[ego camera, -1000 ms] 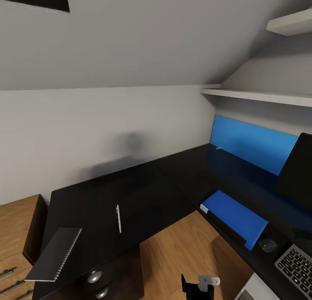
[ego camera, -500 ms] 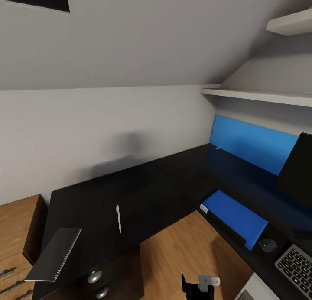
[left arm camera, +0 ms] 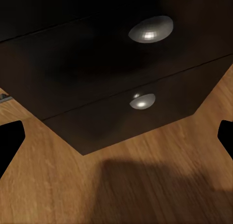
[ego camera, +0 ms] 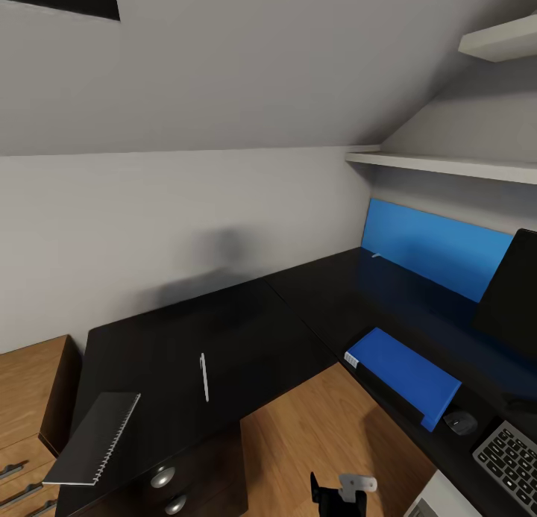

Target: In the bedroom, organize the workspace by keeping the computer under the desk, ensuring the monitor is on the desk, placing the keyboard on the desk next to the monitor, placing the mouse on the desk next to the keyboard, moving the folder from the swivel chair onto the desk next to the mouse, stacking the notebook on top of the folder with the pen on top of the notebook, and positioning the swivel chair next to the desk.

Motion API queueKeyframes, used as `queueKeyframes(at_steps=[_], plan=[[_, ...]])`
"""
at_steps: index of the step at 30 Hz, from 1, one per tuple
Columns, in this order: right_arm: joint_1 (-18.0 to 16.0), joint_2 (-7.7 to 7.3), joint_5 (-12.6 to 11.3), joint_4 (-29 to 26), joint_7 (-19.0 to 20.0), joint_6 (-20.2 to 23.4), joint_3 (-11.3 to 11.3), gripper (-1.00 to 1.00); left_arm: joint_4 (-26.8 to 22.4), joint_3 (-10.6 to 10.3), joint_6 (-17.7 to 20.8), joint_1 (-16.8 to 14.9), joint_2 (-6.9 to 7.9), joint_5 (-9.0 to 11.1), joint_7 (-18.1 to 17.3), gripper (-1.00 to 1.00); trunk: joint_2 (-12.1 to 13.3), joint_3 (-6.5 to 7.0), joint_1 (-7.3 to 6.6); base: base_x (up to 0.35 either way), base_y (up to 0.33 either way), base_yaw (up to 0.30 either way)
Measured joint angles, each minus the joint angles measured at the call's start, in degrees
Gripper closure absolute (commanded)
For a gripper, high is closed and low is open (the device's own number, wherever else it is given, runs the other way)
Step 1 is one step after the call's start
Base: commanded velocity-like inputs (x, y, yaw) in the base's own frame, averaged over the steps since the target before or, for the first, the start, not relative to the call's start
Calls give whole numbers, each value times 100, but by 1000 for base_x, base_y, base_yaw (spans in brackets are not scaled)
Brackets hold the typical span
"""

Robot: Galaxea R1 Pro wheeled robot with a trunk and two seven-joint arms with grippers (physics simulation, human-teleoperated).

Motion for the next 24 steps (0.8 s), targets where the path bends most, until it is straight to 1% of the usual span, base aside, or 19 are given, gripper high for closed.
queueKeyframes(at_steps=[10, 15, 24], plan=[[0, -3, -1, -7, -6, -6, -9, -100, -2, 0, 0, 1, 0, 0, 2, -100, 0, -5, 0, 0, 0, 17], [1, 4, -1, -1, -6, -6, -3, -100, -2, -1, -1, 1, 0, -1, 2, -100, 0, -5, 0, 0, 0, 194], [0, 6, -1, 1, -6, -5, -8, -100, -1, -7, -1, 2, 0, -1, 0, -100, 0, -5, 0, 0, 0, 253]])
